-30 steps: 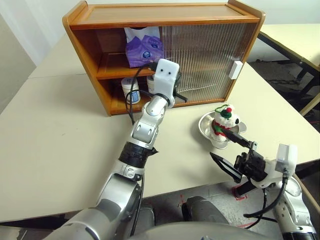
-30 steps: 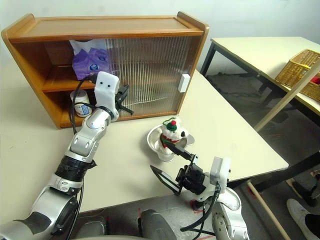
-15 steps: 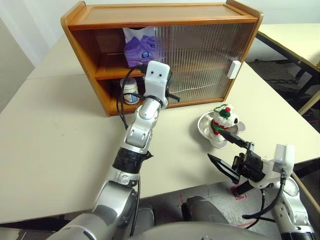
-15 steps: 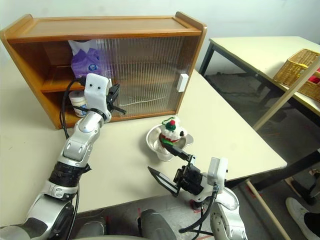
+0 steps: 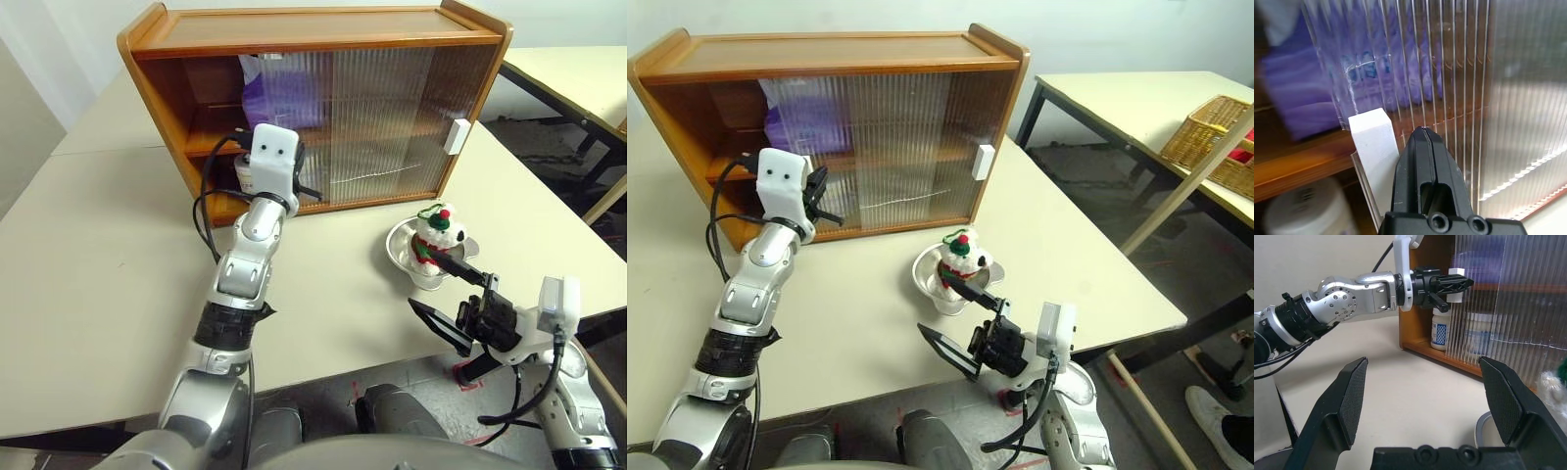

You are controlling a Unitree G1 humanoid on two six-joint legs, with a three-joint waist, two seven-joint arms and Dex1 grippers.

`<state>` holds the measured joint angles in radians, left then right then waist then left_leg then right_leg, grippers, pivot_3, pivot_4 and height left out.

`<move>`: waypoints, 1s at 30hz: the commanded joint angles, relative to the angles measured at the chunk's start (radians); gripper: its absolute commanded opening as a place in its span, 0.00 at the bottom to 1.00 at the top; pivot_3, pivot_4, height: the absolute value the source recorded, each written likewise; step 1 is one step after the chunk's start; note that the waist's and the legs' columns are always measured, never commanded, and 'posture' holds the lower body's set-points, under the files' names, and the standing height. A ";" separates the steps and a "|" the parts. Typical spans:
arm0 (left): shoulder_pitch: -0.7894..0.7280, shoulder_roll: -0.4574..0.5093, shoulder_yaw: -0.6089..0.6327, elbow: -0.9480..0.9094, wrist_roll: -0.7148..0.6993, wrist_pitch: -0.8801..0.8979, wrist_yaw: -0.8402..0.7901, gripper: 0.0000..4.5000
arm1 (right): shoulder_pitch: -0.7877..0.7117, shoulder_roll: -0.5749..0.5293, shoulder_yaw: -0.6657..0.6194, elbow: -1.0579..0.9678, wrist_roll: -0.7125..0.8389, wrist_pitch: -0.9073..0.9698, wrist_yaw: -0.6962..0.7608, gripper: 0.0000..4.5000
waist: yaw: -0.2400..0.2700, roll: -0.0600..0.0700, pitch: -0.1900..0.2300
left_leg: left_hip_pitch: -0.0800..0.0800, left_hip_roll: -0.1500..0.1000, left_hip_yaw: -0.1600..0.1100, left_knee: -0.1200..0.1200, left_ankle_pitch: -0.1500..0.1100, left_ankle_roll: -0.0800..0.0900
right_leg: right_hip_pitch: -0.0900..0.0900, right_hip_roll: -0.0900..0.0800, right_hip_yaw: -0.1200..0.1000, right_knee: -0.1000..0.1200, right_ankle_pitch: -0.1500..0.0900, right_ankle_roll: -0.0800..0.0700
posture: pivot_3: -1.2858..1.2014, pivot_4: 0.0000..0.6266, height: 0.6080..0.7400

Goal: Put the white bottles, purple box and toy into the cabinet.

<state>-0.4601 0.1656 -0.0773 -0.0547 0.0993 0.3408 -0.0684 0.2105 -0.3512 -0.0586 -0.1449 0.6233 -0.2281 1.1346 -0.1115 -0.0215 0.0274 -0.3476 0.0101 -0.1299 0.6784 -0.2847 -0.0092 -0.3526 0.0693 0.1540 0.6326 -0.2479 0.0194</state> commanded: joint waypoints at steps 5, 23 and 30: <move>0.049 0.027 0.046 -0.058 0.008 0.050 0.013 0.00 | -0.017 -0.001 -0.001 0.016 0.009 0.013 0.011 1.00 | 0.002 0.000 0.000 | 0.000 0.000 0.000 -0.001 0.000 0.000 | 0.000 0.000 0.000 0.000 0.000 0.000 | 0.48 0.04 1.00; 0.136 0.079 0.140 -0.154 0.009 0.107 0.028 0.00 | -0.066 0.002 0.000 0.060 0.013 0.032 0.041 1.00 | 0.047 -0.001 0.001 | -0.001 0.001 -0.001 -0.002 -0.002 -0.003 | -0.003 0.000 0.000 0.000 0.000 -0.006 | 0.49 0.05 1.00; 0.165 0.091 0.175 -0.183 0.010 0.122 0.037 0.00 | -0.073 0.004 0.003 0.069 0.008 0.034 0.047 1.00 | 0.050 -0.001 0.001 | -0.001 0.001 0.000 -0.003 -0.002 -0.003 | -0.003 0.000 0.000 0.000 0.004 -0.014 | 0.49 0.04 1.00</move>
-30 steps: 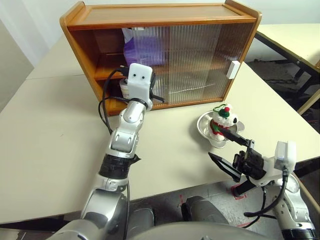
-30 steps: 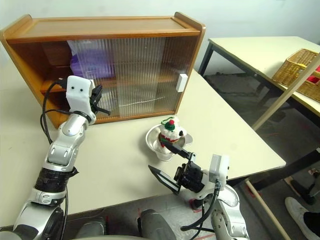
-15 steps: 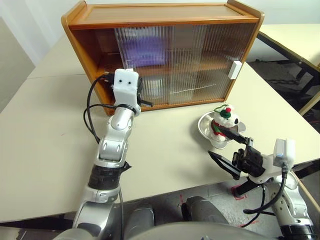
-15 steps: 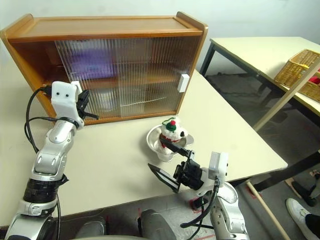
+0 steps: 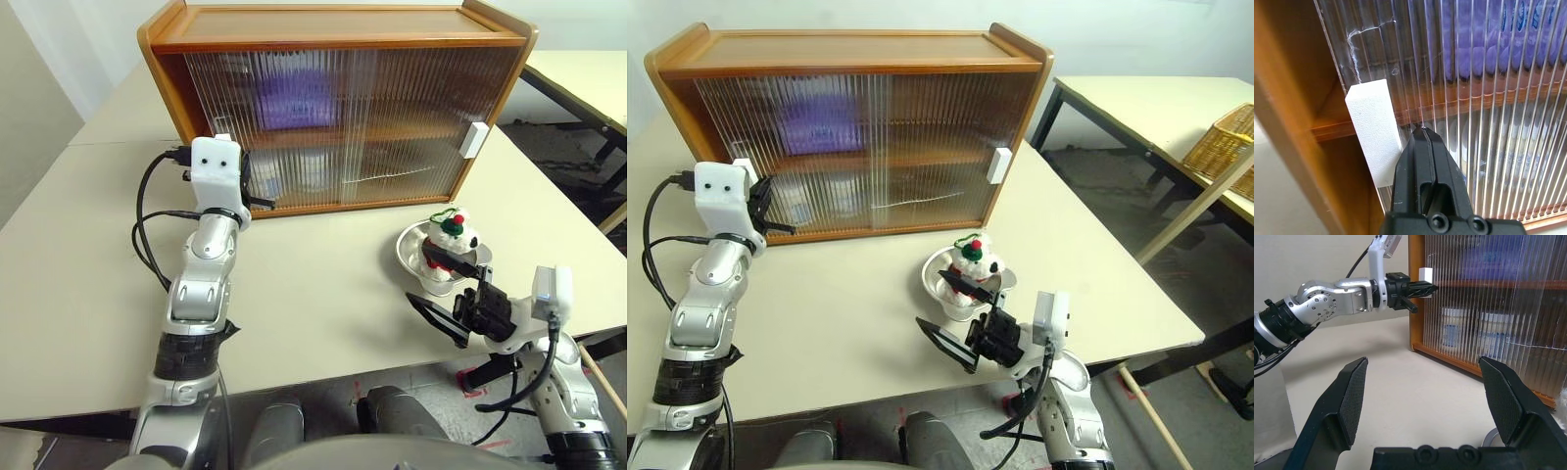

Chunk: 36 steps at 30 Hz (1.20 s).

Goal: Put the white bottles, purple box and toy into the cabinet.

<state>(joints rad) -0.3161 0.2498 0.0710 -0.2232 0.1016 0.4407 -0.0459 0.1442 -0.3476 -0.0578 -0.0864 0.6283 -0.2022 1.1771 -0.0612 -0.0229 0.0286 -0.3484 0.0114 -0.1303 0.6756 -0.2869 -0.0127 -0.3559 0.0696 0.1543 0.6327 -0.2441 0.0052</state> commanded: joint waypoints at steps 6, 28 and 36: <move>0.030 0.010 0.058 -0.024 0.006 0.032 0.030 0.00 | -0.020 0.005 0.009 0.025 -0.001 0.006 0.014 1.00 | 0.002 0.000 0.000 | 0.000 0.000 0.000 0.000 0.000 0.000 | 0.000 0.000 0.000 0.000 -0.001 0.000 | 0.50 0.04 1.00; 0.089 0.041 0.014 -0.054 -0.153 -0.148 -0.187 0.50 | -0.028 -0.009 -0.006 0.001 0.019 0.028 0.027 1.00 | 0.015 0.000 0.000 | 0.002 0.001 0.001 0.000 0.000 0.000 | 0.000 0.001 -0.001 0.001 0.001 -0.004 | 0.50 0.03 1.00; 0.266 0.209 -0.010 -0.153 -0.388 -0.200 -0.590 1.00 | -0.013 -0.013 -0.016 -0.024 0.036 0.038 0.021 1.00 | 0.019 0.000 0.000 | 0.000 0.004 0.000 -0.001 -0.003 -0.003 | -0.003 0.001 -0.001 0.002 -0.001 -0.008 | 0.50 0.05 1.00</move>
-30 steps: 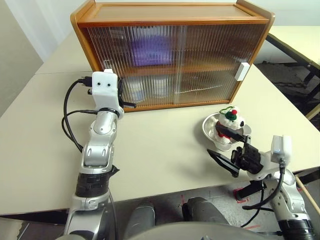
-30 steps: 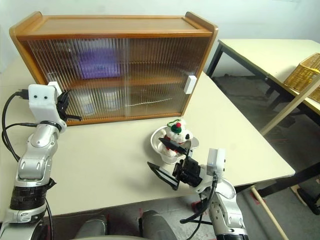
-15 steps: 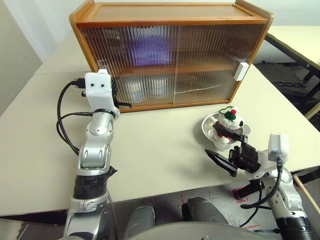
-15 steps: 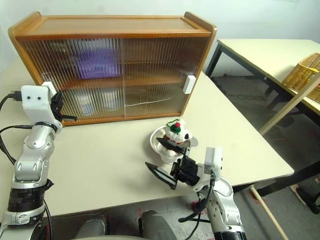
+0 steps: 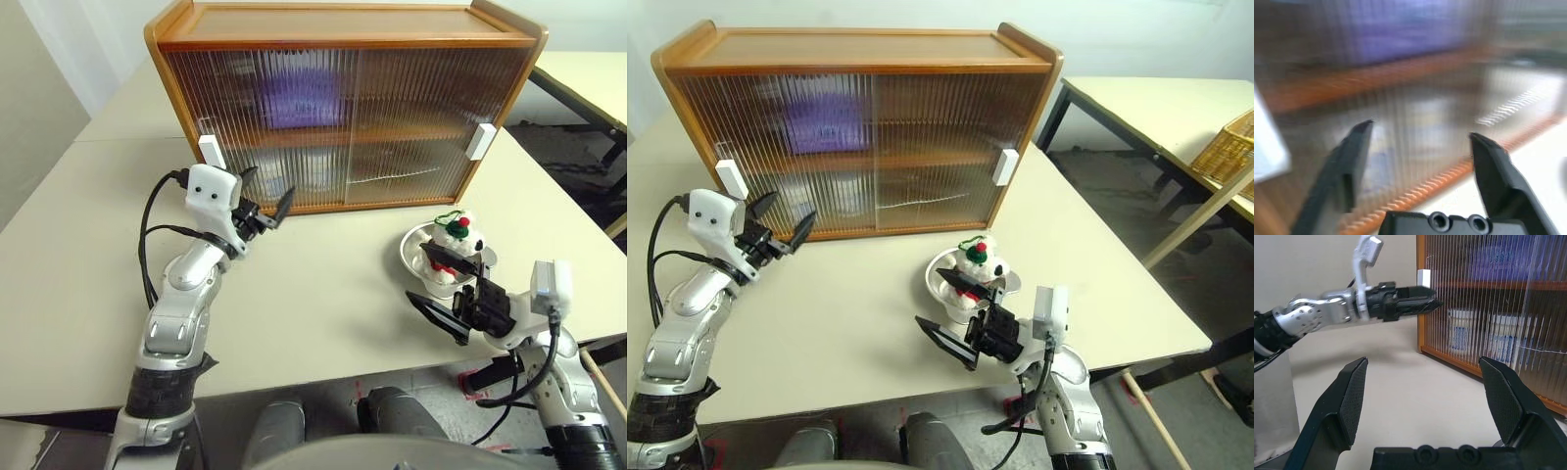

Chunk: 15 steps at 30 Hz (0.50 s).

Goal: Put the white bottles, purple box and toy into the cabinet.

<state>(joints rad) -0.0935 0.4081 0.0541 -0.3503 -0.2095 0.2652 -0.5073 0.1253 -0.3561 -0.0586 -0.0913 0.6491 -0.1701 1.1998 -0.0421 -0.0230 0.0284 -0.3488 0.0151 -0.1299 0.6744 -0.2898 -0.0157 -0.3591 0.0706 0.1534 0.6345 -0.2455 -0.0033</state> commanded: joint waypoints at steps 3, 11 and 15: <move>0.099 0.131 0.084 -0.013 -0.187 -0.044 -0.260 1.00 | -0.002 -0.010 -0.045 -0.024 0.037 0.017 -0.022 0.86 | 0.000 0.001 0.000 | 0.000 0.002 -0.001 -0.001 -0.001 -0.001 | -0.002 0.001 0.000 0.001 -0.001 -0.003 | 0.50 0.05 1.00; 0.163 0.230 0.162 -0.010 -0.317 -0.049 -0.420 1.00 | -0.387 -0.078 -0.114 -0.153 0.089 0.296 -0.400 0.20 | -0.024 0.013 0.003 | -0.001 0.011 -0.006 0.000 -0.005 -0.005 | -0.013 0.002 0.003 0.006 0.000 -0.012 | 0.49 0.04 1.00; 0.171 0.216 0.128 -0.012 -0.282 -0.074 -0.408 1.00 | -0.569 -0.113 -0.164 -0.050 0.029 0.357 -0.537 0.01 | -0.034 0.023 0.001 | -0.005 0.008 -0.002 0.001 -0.001 0.001 | -0.017 0.002 0.002 0.010 0.003 -0.009 | 0.49 0.04 1.00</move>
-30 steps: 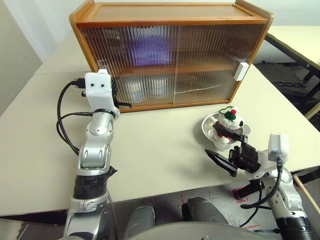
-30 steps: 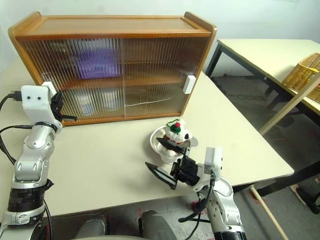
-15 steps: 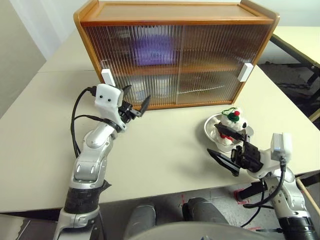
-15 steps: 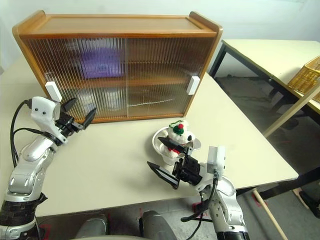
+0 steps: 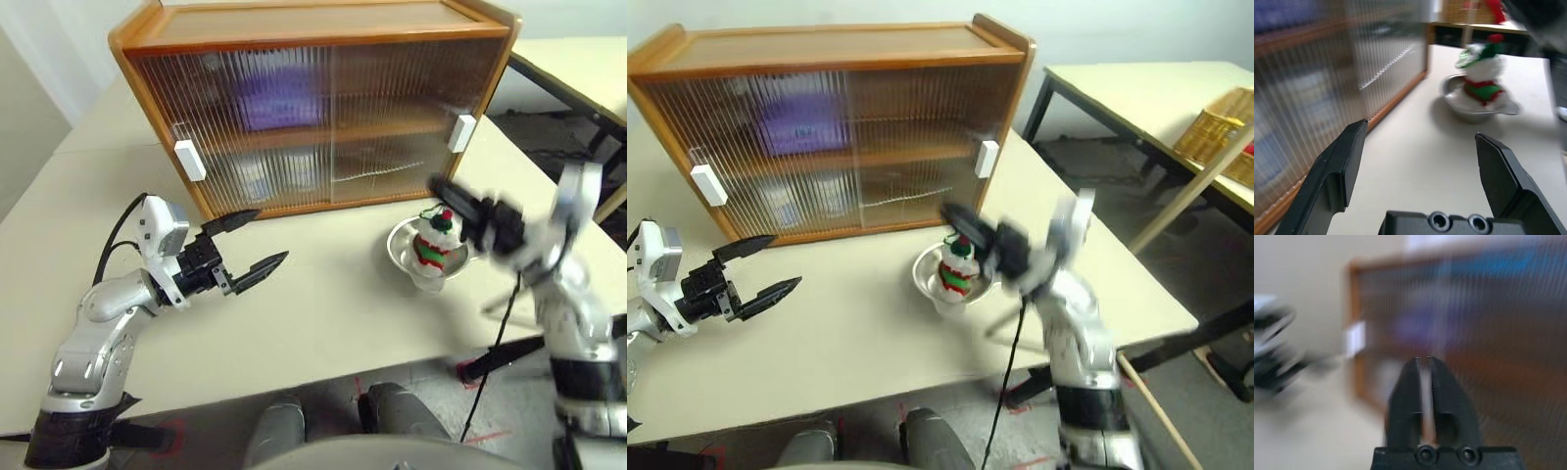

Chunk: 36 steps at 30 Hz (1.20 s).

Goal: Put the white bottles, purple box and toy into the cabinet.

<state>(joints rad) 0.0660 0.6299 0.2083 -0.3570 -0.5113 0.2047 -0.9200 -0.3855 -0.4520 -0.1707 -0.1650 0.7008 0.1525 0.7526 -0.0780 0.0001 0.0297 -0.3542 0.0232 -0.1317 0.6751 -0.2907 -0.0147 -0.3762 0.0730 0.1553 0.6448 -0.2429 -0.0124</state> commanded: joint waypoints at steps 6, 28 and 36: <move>0.013 -0.034 -0.057 -0.030 0.031 -0.022 0.037 1.00 | -0.182 -0.022 -0.076 0.176 -0.115 -0.004 -0.162 0.01 | 0.025 -0.003 -0.004 | -0.010 0.004 -0.007 -0.003 0.000 0.002 | -0.009 0.000 -0.001 0.004 -0.001 -0.002 | 0.50 0.04 1.00; 0.002 0.025 -0.060 -0.045 0.043 -0.028 0.021 1.00 | -0.076 -0.092 -0.078 0.244 -0.297 0.084 -0.272 0.01 | 0.028 -0.001 -0.006 | -0.009 0.005 -0.006 -0.004 0.002 0.003 | -0.010 0.001 0.000 0.004 -0.001 0.007 | 0.50 0.05 1.00; 0.023 0.026 -0.066 -0.071 0.054 -0.021 0.032 1.00 | -0.136 -0.083 -0.040 0.352 -0.359 0.151 -0.289 0.01 | 0.027 0.000 -0.005 | -0.010 0.007 -0.006 -0.004 0.002 0.003 | -0.010 0.002 0.000 0.004 -0.001 0.014 | 0.51 0.07 1.00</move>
<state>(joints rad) 0.0787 0.6483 0.1517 -0.4086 -0.4669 0.1814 -0.8910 -0.5070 -0.5366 -0.2229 0.1610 0.3596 0.2831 0.4698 -0.0506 0.0004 0.0245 -0.3642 0.0316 -0.1380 0.6705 -0.2888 -0.0116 -0.3870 0.0747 0.1552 0.6492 -0.2424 0.0033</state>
